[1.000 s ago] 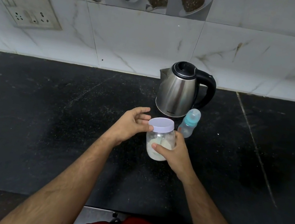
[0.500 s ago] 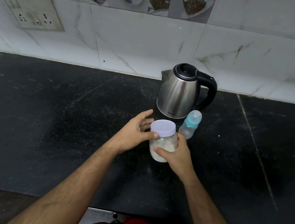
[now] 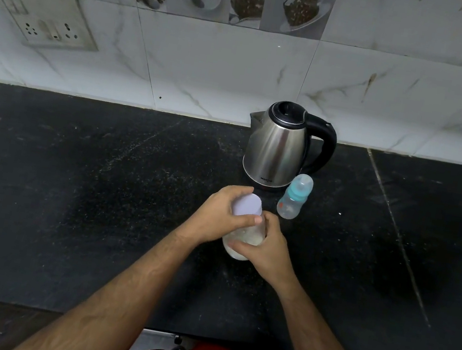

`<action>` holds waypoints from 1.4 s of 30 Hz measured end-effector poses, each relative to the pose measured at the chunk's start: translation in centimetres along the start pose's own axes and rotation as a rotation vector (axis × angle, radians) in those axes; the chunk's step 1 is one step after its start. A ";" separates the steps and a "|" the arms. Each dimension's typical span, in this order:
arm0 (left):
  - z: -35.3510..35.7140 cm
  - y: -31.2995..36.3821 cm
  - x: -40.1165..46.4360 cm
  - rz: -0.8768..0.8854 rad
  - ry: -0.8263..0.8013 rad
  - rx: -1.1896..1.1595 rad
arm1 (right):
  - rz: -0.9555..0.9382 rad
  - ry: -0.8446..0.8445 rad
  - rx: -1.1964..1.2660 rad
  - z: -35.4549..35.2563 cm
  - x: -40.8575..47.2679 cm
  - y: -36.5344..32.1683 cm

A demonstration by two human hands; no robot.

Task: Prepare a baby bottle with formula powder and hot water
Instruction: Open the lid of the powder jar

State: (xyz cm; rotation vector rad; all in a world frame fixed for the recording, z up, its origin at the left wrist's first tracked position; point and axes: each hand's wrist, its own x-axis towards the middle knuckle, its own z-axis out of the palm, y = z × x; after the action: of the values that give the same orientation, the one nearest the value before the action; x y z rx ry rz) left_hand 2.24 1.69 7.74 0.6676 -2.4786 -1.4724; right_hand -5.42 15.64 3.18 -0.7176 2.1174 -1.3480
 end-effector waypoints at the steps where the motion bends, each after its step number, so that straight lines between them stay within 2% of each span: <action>1: 0.1 -0.1 0.0 0.007 -0.011 0.031 | 0.000 0.004 0.002 -0.1 0.0 0.1; 6: -0.1 -0.5 0.6 -0.017 0.010 0.177 | -0.029 0.019 -0.066 -0.3 0.2 0.6; 8: -0.1 -0.7 0.8 -0.052 0.046 0.155 | -0.037 0.029 -0.100 -0.3 0.3 0.9; 13: -0.3 -1.1 0.9 -0.187 0.113 -0.198 | -0.032 0.032 -0.129 -0.5 0.7 1.0; 15: -0.6 -1.3 0.8 -0.287 0.163 -0.344 | -0.024 0.043 -0.121 -0.7 0.8 1.0; 20: -1.3 -3.7 1.1 -0.535 0.148 -0.684 | -0.011 0.056 -0.118 -0.9 1.2 0.9; 24: -1.4 -6.1 1.5 -0.625 0.195 -0.847 | -0.011 0.061 -0.132 -0.9 1.6 0.7; 27: -1.8 -7.8 2.3 -0.637 0.292 -0.742 | -0.013 0.067 -0.128 -1.0 1.9 0.9; 33: -3.4 -10.5 4.3 -0.703 0.421 -0.298 | -0.042 0.103 -0.122 -1.1 2.3 1.1; 36: -4.4 -11.4 4.9 -0.725 0.449 -0.060 | -0.057 0.120 -0.107 -1.1 2.4 1.1; 42: -4.9 -12.0 5.0 -0.803 0.452 0.184 | -0.051 0.108 -0.098 -1.4 2.6 0.9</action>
State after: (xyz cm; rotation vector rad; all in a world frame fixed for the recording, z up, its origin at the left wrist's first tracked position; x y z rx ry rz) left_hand 3.06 -9.36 -0.57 1.9440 -2.0725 -1.0781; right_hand -8.37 15.09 2.44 -0.7586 2.2776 -1.3457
